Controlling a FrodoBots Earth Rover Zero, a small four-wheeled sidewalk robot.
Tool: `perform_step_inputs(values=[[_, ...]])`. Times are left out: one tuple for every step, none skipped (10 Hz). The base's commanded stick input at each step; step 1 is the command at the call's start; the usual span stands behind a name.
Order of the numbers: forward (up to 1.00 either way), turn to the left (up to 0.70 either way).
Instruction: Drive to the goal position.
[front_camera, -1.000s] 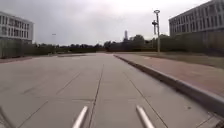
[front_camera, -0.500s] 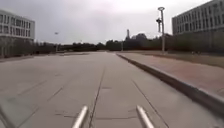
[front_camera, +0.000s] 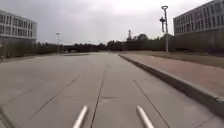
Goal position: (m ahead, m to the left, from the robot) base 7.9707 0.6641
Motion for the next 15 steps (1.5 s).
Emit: perform_step_inputs(values=[[0.69,0.00],[0.69,0.00],[0.69,0.00],[0.69,0.00],[0.69,0.00],[0.69,-0.03],[0.69,-0.13],[0.69,-0.24],[0.69,-0.18],[0.69,0.00],[0.69,0.00],[0.69,0.00],[0.69,0.00],[0.69,0.00],[0.69,0.00]])
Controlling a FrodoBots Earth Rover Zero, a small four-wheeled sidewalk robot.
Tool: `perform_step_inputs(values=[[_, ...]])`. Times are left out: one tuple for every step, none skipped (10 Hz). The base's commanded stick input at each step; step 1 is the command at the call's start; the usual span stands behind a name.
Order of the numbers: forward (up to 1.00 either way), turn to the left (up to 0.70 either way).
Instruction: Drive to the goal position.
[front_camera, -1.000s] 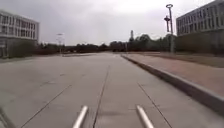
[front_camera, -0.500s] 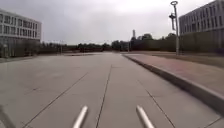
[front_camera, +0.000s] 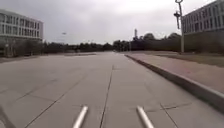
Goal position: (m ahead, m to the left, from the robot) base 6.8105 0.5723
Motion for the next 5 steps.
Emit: perform_step_inputs(values=[[0.69,0.00],[0.69,0.00],[0.69,0.00],[0.69,-0.25],[0.69,-0.24]])
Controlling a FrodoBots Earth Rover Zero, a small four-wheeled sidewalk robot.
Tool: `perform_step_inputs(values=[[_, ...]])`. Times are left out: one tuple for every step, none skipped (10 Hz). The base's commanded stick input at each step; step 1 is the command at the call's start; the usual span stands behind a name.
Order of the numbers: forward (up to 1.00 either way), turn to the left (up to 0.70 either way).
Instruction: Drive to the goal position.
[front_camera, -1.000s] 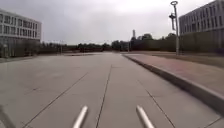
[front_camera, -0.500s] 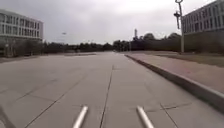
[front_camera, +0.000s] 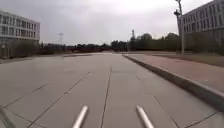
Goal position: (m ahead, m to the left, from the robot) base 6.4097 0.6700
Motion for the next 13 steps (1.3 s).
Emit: perform_step_inputs(values=[[0.69,-0.17],[0.69,-0.08],[0.69,0.00],[0.69,0.00],[0.69,0.00],[0.69,0.00],[0.69,0.00],[0.69,0.00],[0.69,0.00],[0.69,0.00],[0.69,-0.01],[0.69,-0.08],[0.69,-0.35]])
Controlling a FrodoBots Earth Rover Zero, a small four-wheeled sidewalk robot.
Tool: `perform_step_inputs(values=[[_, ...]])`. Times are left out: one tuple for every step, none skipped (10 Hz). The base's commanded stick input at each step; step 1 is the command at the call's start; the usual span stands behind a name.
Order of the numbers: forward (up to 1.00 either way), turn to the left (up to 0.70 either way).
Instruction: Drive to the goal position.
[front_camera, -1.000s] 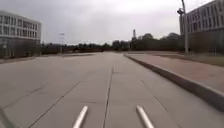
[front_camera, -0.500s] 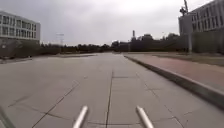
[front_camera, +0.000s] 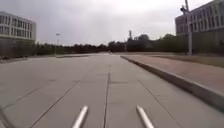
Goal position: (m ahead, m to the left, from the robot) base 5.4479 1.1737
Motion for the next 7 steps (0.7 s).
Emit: perform_step_inputs(values=[[0.69,-0.35],[0.69,-0.35],[0.69,-0.35],[0.69,-0.34],[0.69,-0.11],[0.69,0.00],[0.69,0.00]])
